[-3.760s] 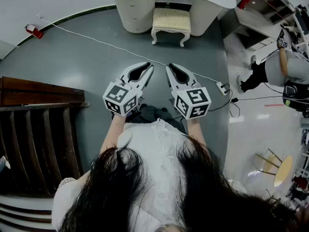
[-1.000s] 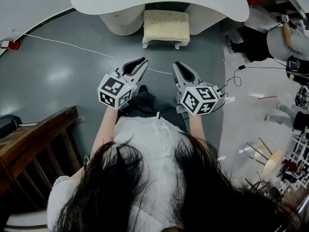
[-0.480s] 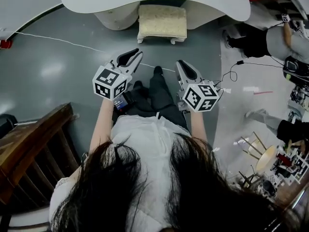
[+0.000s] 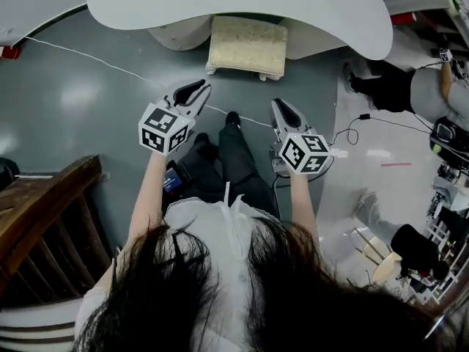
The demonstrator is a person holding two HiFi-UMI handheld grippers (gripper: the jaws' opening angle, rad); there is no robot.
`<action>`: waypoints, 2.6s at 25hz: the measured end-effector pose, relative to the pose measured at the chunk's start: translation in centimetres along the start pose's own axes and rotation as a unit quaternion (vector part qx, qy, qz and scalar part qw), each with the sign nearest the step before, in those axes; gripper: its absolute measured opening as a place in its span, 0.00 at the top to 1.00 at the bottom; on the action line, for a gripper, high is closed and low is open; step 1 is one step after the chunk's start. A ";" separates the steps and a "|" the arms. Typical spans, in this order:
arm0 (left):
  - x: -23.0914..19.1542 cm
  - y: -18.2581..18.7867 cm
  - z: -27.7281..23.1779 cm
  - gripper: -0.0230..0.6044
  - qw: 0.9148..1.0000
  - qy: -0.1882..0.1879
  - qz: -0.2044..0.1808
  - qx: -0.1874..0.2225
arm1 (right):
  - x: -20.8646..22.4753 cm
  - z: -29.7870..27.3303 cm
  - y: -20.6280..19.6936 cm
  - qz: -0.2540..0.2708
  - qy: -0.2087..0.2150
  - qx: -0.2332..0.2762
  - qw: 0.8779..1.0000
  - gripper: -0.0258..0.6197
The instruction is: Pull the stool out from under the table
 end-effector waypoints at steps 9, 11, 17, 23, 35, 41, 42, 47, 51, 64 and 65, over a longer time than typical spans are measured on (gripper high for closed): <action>-3.0 -5.1 -9.3 0.86 0.998 0.011 -0.020 -0.052 | 11.0 -6.0 -4.2 -0.012 -0.015 -0.055 0.998 0.87; -3.8 -6.6 -11.2 0.86 0.997 0.013 -0.025 -0.068 | 13.4 -7.0 -5.2 -0.022 -0.020 -0.059 0.998 0.87; -6.4 -10.6 -16.1 0.86 0.992 0.026 -0.022 -0.121 | 20.5 -10.1 -7.6 -0.053 -0.025 -0.063 0.996 0.87; -7.7 -13.9 -20.5 0.86 0.990 0.003 -0.018 -0.139 | 26.9 -12.8 -10.1 -0.098 -0.024 -0.065 0.993 0.87; -11.9 -19.6 -28.2 0.77 0.976 0.018 0.057 -0.208 | 36.0 -15.6 -14.3 -0.109 -0.050 -0.132 0.984 0.87; -13.9 -22.4 -30.5 0.62 0.963 0.016 0.082 -0.255 | 38.4 -16.8 -15.7 -0.156 -0.031 -0.129 0.979 0.62; -14.1 -22.6 -30.9 0.60 0.962 0.011 0.085 -0.258 | 38.7 -17.1 -15.8 -0.164 -0.024 -0.128 0.978 0.61; -14.5 -23.5 -32.4 0.47 0.957 -0.018 0.141 -0.254 | 40.1 -18.0 -15.7 -0.200 -0.011 -0.106 0.974 0.56; -14.8 -23.7 -32.6 0.46 0.953 -0.024 0.171 -0.247 | 41.0 -18.8 -15.5 -0.220 0.000 -0.094 0.971 0.54; -16.9 -24.6 -34.9 0.42 0.939 -0.009 0.226 -0.258 | 41.7 -20.0 -15.5 -0.256 0.054 -0.107 0.959 0.54; -16.8 -24.7 -35.2 0.40 0.939 -0.013 0.224 -0.260 | 41.9 -20.1 -15.6 -0.262 0.062 -0.108 0.957 0.54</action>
Point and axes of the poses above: the fingertips, and each gripper's own axes: z backward along the fingers, x to its right, y out of its top, the point moved 9 cm from there along z, backward along the fingers, and after that the axes turned 13 degrees about y, right-handed, at the moved point
